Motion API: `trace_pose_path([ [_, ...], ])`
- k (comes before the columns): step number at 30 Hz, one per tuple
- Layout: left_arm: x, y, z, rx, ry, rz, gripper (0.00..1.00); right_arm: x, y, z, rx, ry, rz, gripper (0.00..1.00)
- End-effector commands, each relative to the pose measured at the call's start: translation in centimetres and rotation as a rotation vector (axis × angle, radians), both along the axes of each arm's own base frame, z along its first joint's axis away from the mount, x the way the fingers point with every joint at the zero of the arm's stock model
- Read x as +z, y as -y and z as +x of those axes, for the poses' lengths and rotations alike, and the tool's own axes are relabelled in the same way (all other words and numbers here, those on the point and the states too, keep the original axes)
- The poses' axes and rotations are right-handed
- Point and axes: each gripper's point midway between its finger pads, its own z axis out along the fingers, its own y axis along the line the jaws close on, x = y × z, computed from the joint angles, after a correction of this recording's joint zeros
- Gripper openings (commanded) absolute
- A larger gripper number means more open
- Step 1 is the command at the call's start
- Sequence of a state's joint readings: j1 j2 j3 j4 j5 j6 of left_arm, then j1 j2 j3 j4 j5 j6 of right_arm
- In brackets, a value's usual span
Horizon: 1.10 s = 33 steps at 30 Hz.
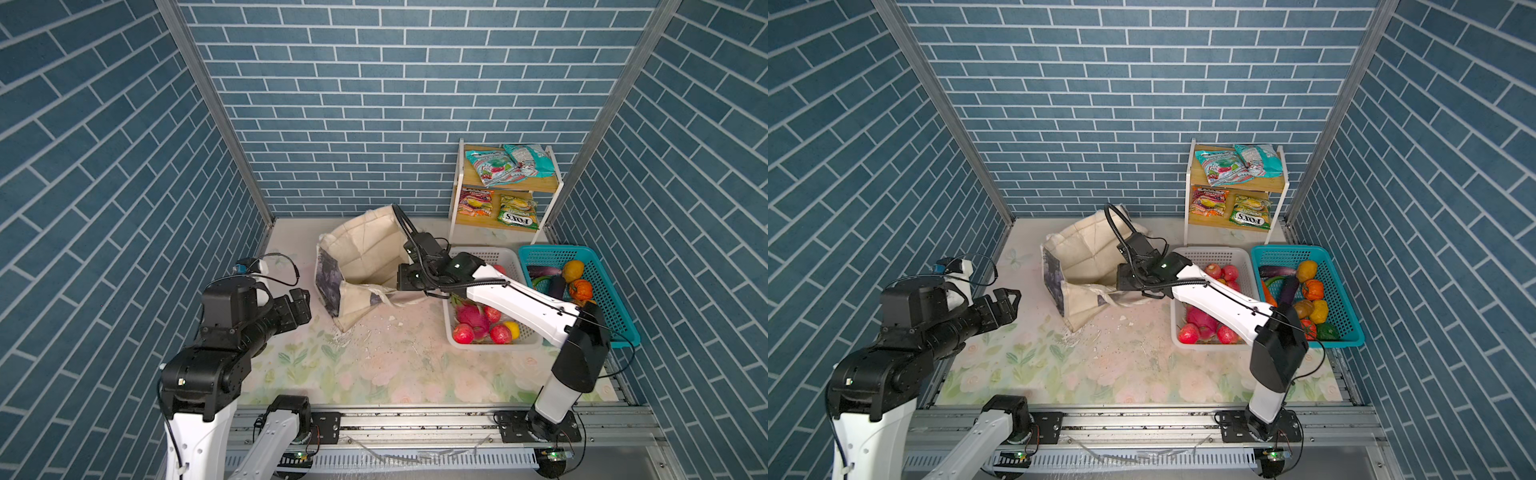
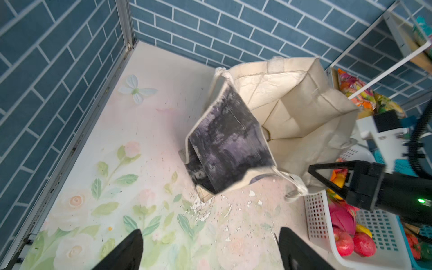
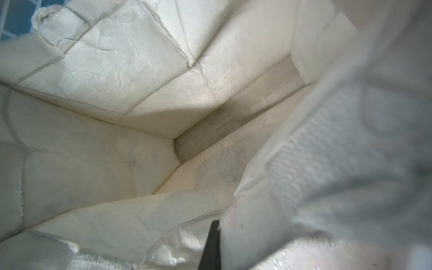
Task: Place the food into the grocery bag and tie it
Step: 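Lift and pull the bag upright toward the robot with the right gripper, then grasp the bag's near rim with the left gripper while the right holds the opposite rim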
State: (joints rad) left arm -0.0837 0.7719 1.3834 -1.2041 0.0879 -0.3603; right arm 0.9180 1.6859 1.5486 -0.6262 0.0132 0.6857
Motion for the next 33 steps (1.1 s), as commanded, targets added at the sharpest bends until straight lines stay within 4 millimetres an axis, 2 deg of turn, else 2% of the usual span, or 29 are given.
trace_pose_path([
  [1,-0.5,0.6,-0.4,-0.054,-0.053,0.014,0.93,-1.8,3.4,-3.2,0.187,-0.005,-0.176,0.00],
  [4,-0.5,1.0,0.4,-0.071,-0.053,0.004,0.95,-2.5,4.7,-4.7,0.245,-0.032,-0.206,0.00],
  [5,-0.5,1.2,0.7,-0.079,-0.054,-0.001,0.99,-2.7,5.1,-5.1,0.255,-0.038,-0.218,0.00],
  [9,-0.5,2.4,2.7,-0.139,-0.070,-0.022,1.00,-3.3,6.9,-6.0,0.254,-0.056,-0.231,0.00],
  [14,-0.7,3.4,6.3,-0.205,-0.122,-0.012,1.00,-2.6,8.2,-6.4,0.224,-0.042,-0.215,0.00],
  [18,-0.4,5.2,9.7,-0.283,-0.148,-0.002,1.00,-2.2,8.9,-6.5,0.209,-0.031,-0.207,0.00],
  [21,-1.3,6.6,12.2,-0.327,-0.192,-0.002,1.00,-2.4,9.3,-6.7,0.202,-0.037,-0.201,0.00],
  [23,-2.8,7.5,13.7,-0.352,-0.246,0.007,1.00,-2.6,9.8,-6.8,0.195,-0.041,-0.203,0.00],
  [28,-6.1,8.7,15.9,-0.396,-0.352,0.056,1.00,-3.1,10.5,-7.2,0.177,-0.045,-0.184,0.00],
  [33,-9.1,10.2,17.1,-0.456,-0.457,0.072,1.00,-3.3,11.1,-7.4,0.158,-0.040,-0.181,0.00],
])
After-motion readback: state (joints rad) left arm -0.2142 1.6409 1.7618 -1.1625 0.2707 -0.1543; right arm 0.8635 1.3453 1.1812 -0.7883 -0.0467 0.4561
